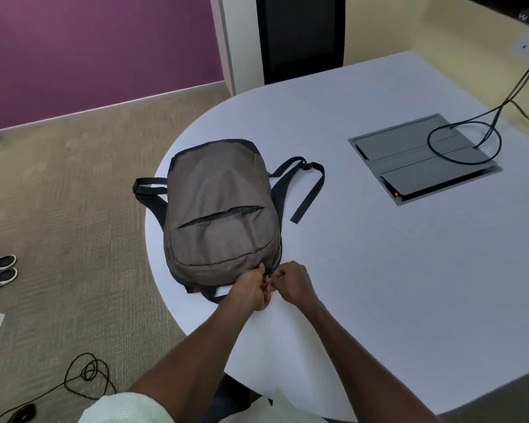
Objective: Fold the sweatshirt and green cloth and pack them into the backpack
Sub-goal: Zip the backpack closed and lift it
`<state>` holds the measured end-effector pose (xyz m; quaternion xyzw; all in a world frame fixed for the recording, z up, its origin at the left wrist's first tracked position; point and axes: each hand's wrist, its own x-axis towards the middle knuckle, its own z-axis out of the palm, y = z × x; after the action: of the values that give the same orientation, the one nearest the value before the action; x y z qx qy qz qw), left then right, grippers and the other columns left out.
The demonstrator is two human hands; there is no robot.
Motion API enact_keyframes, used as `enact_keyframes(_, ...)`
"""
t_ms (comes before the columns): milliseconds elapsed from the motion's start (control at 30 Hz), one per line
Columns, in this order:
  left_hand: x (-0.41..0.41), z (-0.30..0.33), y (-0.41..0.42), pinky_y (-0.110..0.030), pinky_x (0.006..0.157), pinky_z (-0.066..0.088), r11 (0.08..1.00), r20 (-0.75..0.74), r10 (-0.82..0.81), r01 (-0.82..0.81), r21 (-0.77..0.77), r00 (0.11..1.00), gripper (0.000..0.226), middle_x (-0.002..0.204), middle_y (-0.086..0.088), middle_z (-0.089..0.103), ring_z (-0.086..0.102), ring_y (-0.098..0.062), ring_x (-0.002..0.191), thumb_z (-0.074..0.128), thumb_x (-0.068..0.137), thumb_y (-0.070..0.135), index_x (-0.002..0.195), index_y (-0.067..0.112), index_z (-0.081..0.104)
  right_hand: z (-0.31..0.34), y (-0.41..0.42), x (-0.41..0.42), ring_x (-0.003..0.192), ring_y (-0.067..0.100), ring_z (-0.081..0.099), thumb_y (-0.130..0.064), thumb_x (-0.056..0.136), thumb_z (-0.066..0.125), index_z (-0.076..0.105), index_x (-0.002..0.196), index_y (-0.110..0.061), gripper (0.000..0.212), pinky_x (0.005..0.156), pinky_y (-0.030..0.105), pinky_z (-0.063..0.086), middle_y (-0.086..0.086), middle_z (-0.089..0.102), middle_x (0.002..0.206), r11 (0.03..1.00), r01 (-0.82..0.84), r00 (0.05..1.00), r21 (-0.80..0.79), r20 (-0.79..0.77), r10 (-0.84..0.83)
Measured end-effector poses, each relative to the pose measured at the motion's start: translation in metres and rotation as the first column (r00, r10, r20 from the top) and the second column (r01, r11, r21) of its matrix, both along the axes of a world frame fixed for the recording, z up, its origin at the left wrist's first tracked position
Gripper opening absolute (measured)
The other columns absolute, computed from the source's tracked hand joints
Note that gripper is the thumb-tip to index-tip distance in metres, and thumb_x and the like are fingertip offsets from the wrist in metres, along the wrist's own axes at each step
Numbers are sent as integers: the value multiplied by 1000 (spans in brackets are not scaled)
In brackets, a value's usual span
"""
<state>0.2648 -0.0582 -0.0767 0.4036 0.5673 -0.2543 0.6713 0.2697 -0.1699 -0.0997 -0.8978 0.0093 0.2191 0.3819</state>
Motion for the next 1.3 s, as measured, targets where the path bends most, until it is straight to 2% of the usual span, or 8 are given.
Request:
enact_keyframes(167,4,1,-1,-18,50,36,998,-22,-33,34,50,999,32,67,4,60,51,-9,55,53,100,19,69,14,59,-3,-19,1,83,16,67,-24,87,62,77,87,-24,15,71,29,49,-6,75,89,992,-16,997,-125,78,26)
enact_keyframes(333,4,-6,1,-10,30,35,992,2,15,-15,123,1000,25,72,1,59,50,-10,57,51,101,15,78,10,60,-10,-20,22,86,18,66,-12,92,56,72,95,-25,20,64,26,42,-5,72,89,950,69,958,-304,286,21)
enact_keyframes(433,2,-9,10,-11,30,37,985,-10,4,-2,171,1000,18,75,0,60,52,-11,59,50,100,13,86,9,61,-10,-21,52,85,21,65,-9,92,54,71,94,-21,21,63,28,39,-2,70,89,945,98,952,-311,306,2)
enact_keyframes(633,-8,-7,22,-15,34,41,976,-18,-58,60,209,998,24,75,-3,60,53,-13,61,49,100,8,79,8,60,-4,-1,110,72,28,60,-2,86,49,63,83,-9,16,61,32,40,7,62,77,935,18,927,-353,356,117)
enact_keyframes(767,-12,-4,26,-24,49,44,968,-33,-93,98,229,995,24,75,-4,59,53,-14,63,50,100,5,78,7,60,1,10,142,59,21,48,-4,89,52,48,68,-15,24,55,30,31,1,47,64,908,-25,892,-418,400,209)
enact_keyframes(833,-13,-5,26,-24,46,46,968,-42,-96,103,228,994,25,74,-4,59,53,-15,63,50,100,6,77,8,60,1,13,157,59,20,47,-5,90,51,47,67,-16,26,56,30,31,0,46,65,900,-37,887,-434,400,229)
enact_keyframes(1067,-14,-2,25,-20,46,46,971,-50,-83,92,220,995,26,73,-3,58,52,-13,62,49,101,5,77,8,59,-10,21,189,73,26,61,-7,91,49,65,79,-11,20,61,31,35,5,63,79,889,-29,896,-457,383,226)
enact_keyframes(1300,-18,-4,30,-20,48,43,972,-60,-67,79,220,996,29,71,-3,57,50,-13,60,48,101,7,74,10,58,-17,22,216,80,29,63,-5,91,46,68,85,-7,23,64,32,37,9,67,86,910,65,904,-409,410,120)
